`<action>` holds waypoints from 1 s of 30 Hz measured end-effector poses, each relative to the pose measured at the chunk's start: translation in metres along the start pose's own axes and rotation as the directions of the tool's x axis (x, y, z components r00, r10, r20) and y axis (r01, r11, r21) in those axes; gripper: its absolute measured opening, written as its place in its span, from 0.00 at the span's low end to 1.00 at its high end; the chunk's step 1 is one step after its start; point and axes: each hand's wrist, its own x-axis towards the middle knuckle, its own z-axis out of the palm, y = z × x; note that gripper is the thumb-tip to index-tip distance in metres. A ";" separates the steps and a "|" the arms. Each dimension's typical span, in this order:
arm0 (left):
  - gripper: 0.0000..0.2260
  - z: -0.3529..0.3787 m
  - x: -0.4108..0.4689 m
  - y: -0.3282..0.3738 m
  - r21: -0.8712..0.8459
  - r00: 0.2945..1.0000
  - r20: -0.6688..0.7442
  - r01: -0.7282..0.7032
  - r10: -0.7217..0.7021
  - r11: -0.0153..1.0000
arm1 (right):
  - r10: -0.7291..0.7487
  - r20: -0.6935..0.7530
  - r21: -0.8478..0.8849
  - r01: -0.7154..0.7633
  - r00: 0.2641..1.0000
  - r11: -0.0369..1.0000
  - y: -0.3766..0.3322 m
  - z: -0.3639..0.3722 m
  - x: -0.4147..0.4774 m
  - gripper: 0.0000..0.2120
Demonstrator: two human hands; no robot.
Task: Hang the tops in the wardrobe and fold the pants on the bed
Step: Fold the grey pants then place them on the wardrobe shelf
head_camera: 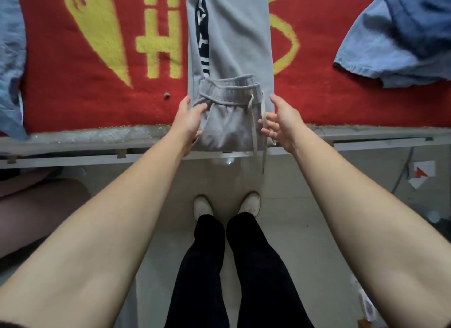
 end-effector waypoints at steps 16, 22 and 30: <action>0.60 0.002 0.038 -0.050 0.886 0.908 0.391 -0.326 0.152 -0.330 | -0.699 0.490 -0.857 0.436 0.521 -0.275 0.074 0.008 0.026 0.53; 0.52 -0.003 0.054 -0.060 0.785 0.869 0.446 -0.263 0.216 -0.561 | -0.403 0.422 -0.829 0.165 0.812 -0.535 0.057 0.007 0.064 0.75; 0.43 -0.008 0.045 -0.045 0.820 0.833 0.514 -0.406 0.205 -0.404 | -0.486 0.469 -0.865 0.271 0.738 -0.423 0.064 0.001 0.043 0.38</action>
